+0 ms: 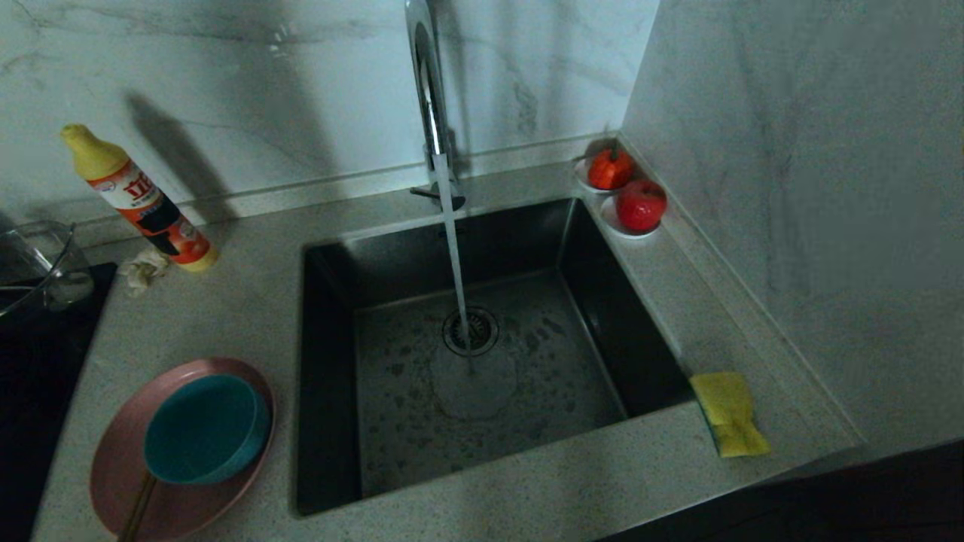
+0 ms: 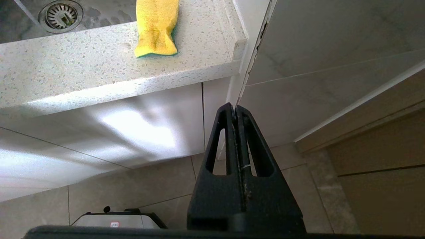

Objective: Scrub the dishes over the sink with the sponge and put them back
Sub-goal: Rinse the chopsticks

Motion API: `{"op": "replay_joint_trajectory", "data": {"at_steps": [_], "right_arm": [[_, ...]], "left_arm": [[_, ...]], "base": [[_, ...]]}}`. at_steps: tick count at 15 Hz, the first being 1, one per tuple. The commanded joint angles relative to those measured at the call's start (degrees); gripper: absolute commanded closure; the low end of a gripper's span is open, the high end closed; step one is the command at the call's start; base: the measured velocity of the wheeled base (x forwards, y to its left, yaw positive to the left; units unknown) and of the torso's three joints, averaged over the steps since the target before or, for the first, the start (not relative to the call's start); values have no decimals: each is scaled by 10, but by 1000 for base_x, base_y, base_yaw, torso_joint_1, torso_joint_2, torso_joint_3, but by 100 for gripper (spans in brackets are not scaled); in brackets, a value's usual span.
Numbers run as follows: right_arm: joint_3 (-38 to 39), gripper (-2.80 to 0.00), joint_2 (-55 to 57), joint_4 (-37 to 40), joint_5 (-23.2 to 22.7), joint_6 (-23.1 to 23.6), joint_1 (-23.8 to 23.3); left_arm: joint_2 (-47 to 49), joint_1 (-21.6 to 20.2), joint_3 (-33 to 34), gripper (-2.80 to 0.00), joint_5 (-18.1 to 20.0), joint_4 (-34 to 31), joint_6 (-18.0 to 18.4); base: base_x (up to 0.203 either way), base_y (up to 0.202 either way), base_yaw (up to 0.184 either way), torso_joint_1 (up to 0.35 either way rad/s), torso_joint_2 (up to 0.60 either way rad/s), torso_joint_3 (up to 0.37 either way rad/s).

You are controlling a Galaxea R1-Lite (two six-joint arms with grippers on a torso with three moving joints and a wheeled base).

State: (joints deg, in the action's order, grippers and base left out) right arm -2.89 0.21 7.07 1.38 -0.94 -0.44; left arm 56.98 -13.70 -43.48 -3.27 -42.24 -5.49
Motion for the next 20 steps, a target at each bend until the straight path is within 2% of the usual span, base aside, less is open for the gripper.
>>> {"op": "replay_joint_trajectory", "data": {"at_steps": [1,7,10,12,20], "right_arm": [[0,0,0,0,0,0,0],[0,0,0,0,0,0,0],[0,0,0,0,0,0,0],[0,0,0,0,0,0,0],[0,0,0,0,0,0,0]], "left_arm": [[46,-7,4,-280,1,-2,-20],[88,-7,32,-280,19,-3,-27],[135,-7,44,-280,56,15,-49],[161,-7,51,-280,79,50,-84],[229,-16,54,-280,82,90,-87]], "base": [[0,0,0,0,0,0],[0,0,0,0,0,0],[0,0,0,0,0,0],[0,0,0,0,0,0],[0,0,0,0,0,0]]}}
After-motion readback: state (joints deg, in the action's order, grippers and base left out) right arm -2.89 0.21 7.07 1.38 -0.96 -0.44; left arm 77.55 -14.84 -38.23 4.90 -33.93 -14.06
